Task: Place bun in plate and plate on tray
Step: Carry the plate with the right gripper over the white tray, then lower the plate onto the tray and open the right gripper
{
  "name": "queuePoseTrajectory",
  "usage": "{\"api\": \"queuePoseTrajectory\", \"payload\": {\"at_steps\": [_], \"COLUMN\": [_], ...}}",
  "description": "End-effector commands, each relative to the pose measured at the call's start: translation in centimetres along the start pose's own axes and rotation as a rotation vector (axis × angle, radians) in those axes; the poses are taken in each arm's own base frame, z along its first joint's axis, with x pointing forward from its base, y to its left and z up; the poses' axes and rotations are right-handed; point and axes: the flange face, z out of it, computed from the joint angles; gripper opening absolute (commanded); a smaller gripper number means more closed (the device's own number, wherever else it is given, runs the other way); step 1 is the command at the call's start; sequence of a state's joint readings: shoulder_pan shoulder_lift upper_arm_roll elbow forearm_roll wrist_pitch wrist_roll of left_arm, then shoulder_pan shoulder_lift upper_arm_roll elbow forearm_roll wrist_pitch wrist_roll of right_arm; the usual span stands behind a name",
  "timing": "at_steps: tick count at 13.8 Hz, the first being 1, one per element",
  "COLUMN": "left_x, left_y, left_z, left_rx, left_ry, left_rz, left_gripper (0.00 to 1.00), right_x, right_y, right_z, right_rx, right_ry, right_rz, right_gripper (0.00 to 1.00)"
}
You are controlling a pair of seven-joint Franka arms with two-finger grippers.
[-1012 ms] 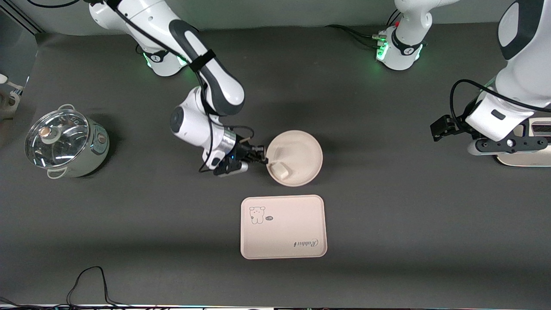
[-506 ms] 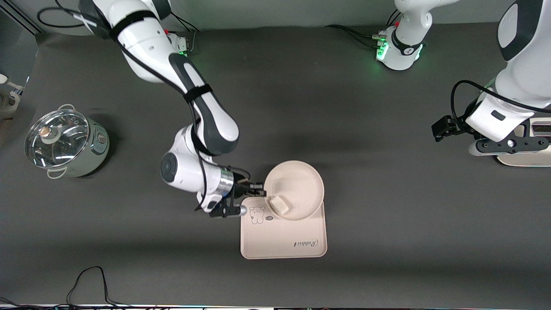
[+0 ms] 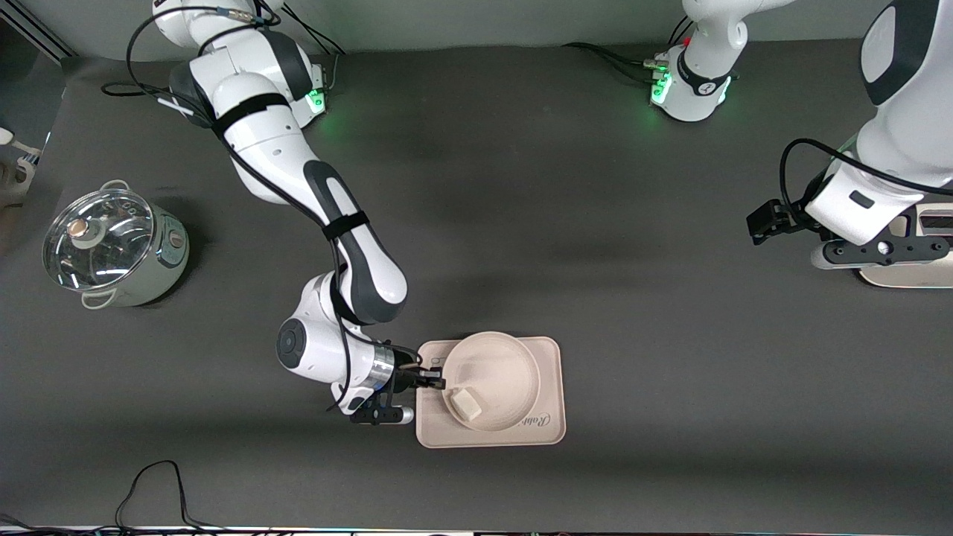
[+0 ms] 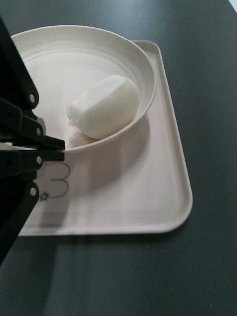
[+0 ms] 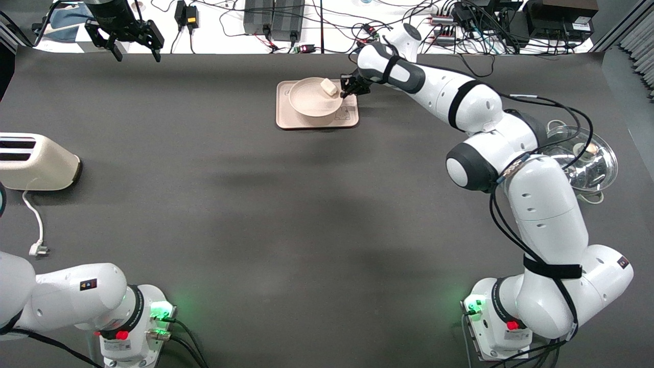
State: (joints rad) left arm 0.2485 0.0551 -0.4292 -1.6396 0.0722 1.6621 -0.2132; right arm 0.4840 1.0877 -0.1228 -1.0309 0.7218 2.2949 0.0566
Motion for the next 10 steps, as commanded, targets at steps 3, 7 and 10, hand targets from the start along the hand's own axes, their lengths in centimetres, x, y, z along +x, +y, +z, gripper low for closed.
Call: {"api": "queuePoseTrajectory", "payload": {"at_steps": [3,7,10], "left_x": [-0.3,-0.2,0.0], "left_y": [-0.2,-0.8,0.1], "left_z": [-0.4,-0.3,0.1], "left_rx": [0.020,0.020,0.016], "left_ry": [-0.004,-0.007,-0.004], "left_rz": [0.013,0.008,0.008], "left_gripper": [1.00,1.00,1.00], "right_x": [0.2,0.2,0.3], "right_y": [0.3,0.4,0.5], "right_z": [2.4,2.6,2.3], "right_rx": [-0.014,-0.014,-0.014], "right_ry": [0.039,0.040,0.033], "right_rz": [-0.013,-0.012,-0.009], "right_gripper": [0.00,0.00,0.14]}}
